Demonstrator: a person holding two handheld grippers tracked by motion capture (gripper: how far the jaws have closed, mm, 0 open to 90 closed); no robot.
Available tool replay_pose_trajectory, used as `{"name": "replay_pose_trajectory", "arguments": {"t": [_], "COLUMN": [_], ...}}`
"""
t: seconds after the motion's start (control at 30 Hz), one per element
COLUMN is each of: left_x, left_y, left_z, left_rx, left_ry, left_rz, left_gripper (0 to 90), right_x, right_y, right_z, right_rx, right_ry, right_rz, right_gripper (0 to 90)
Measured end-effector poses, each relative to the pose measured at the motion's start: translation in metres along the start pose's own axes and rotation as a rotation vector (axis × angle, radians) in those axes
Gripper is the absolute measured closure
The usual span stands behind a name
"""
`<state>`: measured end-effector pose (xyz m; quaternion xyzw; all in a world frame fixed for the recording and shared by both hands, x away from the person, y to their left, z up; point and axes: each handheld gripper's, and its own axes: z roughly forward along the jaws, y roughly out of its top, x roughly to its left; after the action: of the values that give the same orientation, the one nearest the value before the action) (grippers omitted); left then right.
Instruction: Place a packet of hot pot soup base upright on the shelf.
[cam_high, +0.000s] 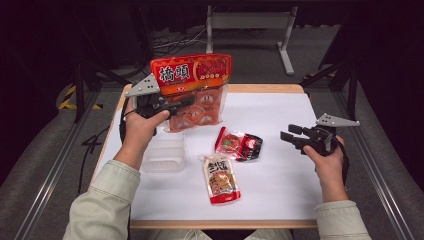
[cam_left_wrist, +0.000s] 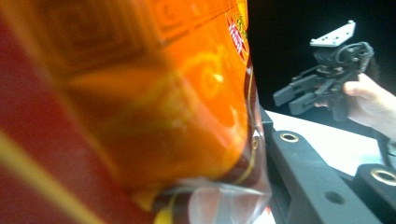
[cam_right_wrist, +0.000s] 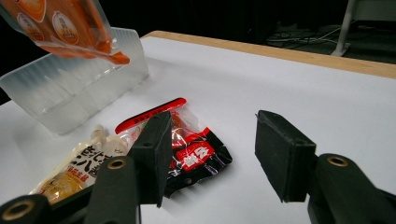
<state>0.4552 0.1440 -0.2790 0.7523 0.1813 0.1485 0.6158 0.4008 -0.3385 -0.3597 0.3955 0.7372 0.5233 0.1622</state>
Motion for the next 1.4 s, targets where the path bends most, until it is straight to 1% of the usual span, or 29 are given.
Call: {"name": "replay_pose_trajectory", "arguments": {"t": [0.03, 0.07, 0.1, 0.23, 0.37, 0.4, 0.57, 0.6, 0.7, 0.77, 0.8, 0.83, 0.87, 0.93, 1.03, 1.07, 1.1, 1.17, 1.2, 1.23, 1.33, 1.4], "left_x": [0.002, 0.002, 0.004, 0.008, 0.012, 0.014, 0.021, 0.021, 0.026, 0.028, 0.028, 0.030, 0.030, 0.033, 0.035, 0.036, 0.038, 0.039, 0.040, 0.040, 0.045, 0.047], "left_y": [0.001, 0.001, 0.002, 0.003, 0.005, 0.004, 0.001, 0.001, -0.005, -0.007, -0.007, -0.007, -0.007, -0.008, -0.011, -0.013, -0.016, -0.019, -0.021, -0.021, -0.028, -0.031], "left_z": [0.000, 0.000, 0.000, -0.001, -0.007, -0.009, -0.012, -0.012, -0.012, -0.013, -0.013, -0.014, -0.014, -0.016, -0.018, -0.019, -0.020, -0.020, -0.021, -0.021, -0.024, -0.025], "left_rx": [-0.004, -0.004, 0.002, 0.001, 0.009, 0.007, 0.003, 0.003, 0.007, 0.015, 0.015, 0.019, 0.020, 0.014, 0.000, -0.001, -0.003, -0.001, 0.000, 0.000, -0.003, -0.004], "left_ry": [0.009, 0.009, 0.017, 0.032, 0.066, 0.073, 0.111, 0.111, 0.141, 0.155, 0.155, 0.163, 0.173, 0.181, 0.196, 0.205, 0.225, 0.242, 0.246, 0.246, 0.258, 0.267], "left_rz": [0.002, 0.002, 0.001, -0.001, 0.015, 0.006, -0.013, -0.013, -0.025, -0.021, -0.021, -0.014, -0.014, -0.014, -0.026, -0.030, -0.035, -0.041, -0.050, -0.050, -0.076, -0.076], "left_gripper": [71.4, 71.4, 71.4, 71.4, 71.4, 71.4, 71.4, 71.4, 71.4, 71.4, 71.4, 71.4, 71.4, 71.4, 71.4, 71.4, 71.4, 71.4, 71.4, 71.4, 71.4, 71.4], "right_x": [0.000, 0.000, -0.001, -0.002, -0.002, -0.002, 0.000, 0.000, 0.000, -0.001, -0.001, -0.001, -0.001, -0.001, -0.001, -0.001, -0.002, -0.001, -0.001, -0.001, -0.001, -0.001], "right_y": [0.000, 0.000, -0.001, -0.003, -0.003, -0.003, -0.003, -0.003, -0.003, -0.003, -0.003, -0.003, -0.003, -0.002, -0.002, -0.002, -0.002, -0.002, -0.002, -0.002, -0.002, -0.002], "right_z": [0.000, 0.000, 0.002, 0.005, 0.007, 0.007, 0.009, 0.009, 0.009, 0.008, 0.008, 0.008, 0.008, 0.008, 0.008, 0.009, 0.009, 0.009, 0.009, 0.009, 0.010, 0.010], "right_rx": [0.000, 0.000, 0.007, 0.017, 0.020, 0.019, 0.021, 0.021, 0.021, 0.022, 0.022, 0.021, 0.021, 0.022, 0.022, 0.023, 0.022, 0.023, 0.023, 0.023, 0.024, 0.024], "right_ry": [0.000, 0.000, -0.016, -0.035, -0.039, -0.037, -0.034, -0.034, -0.033, -0.029, -0.029, -0.019, -0.019, -0.019, -0.019, -0.013, -0.005, -0.006, -0.004, -0.004, -0.002, -0.002], "right_rz": [0.000, 0.000, -0.010, -0.023, -0.025, -0.024, -0.032, -0.031, -0.032, -0.023, -0.023, -0.007, -0.007, -0.009, -0.007, -0.002, 0.007, 0.007, 0.008, 0.008, 0.006, 0.008], "right_gripper": [45.8, 45.8, 43.7, 41.0, 40.6, 40.7, 40.7, 40.7, 40.8, 41.0, 41.0, 41.3, 41.3, 41.3, 41.3, 41.4, 41.6, 41.8, 41.9, 41.9, 42.0, 42.0]}}
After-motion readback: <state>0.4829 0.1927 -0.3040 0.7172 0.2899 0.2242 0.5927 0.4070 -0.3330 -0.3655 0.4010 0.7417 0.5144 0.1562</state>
